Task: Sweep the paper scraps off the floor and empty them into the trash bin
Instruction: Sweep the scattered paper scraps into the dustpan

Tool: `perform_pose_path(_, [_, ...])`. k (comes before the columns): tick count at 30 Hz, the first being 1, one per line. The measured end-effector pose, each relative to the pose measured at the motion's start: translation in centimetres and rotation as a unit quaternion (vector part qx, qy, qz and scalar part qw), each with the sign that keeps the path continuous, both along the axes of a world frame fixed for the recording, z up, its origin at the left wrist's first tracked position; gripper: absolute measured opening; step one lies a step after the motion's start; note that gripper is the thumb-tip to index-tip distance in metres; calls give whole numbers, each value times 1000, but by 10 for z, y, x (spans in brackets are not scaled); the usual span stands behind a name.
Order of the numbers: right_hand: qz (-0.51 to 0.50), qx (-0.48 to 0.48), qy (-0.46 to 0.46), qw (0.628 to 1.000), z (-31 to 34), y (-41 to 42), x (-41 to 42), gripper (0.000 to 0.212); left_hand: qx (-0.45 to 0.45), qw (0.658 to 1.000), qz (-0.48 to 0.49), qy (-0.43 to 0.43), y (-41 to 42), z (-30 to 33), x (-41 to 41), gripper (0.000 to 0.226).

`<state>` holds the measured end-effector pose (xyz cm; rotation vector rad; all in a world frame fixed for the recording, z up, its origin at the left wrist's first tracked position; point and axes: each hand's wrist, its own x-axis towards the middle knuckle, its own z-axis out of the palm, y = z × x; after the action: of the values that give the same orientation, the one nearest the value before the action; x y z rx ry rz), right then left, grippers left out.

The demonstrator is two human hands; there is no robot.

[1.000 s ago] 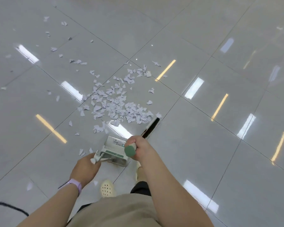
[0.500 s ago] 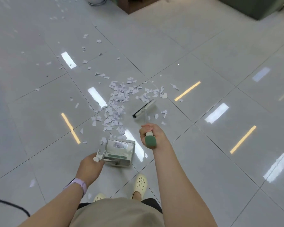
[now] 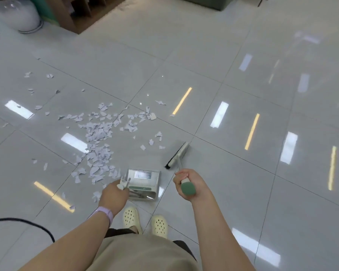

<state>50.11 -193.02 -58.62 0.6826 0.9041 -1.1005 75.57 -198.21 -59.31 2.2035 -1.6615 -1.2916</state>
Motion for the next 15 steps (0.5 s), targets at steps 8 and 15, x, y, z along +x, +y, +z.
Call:
perform_pose_path(8, [-19, 51, 64, 997, 8, -13, -14, 22, -6, 995, -96, 15, -37, -6, -45, 20])
perform_pose_path(15, [87, 98, 163, 978, 15, -98, 14, 17, 23, 998, -1, 52, -126, -10, -43, 17])
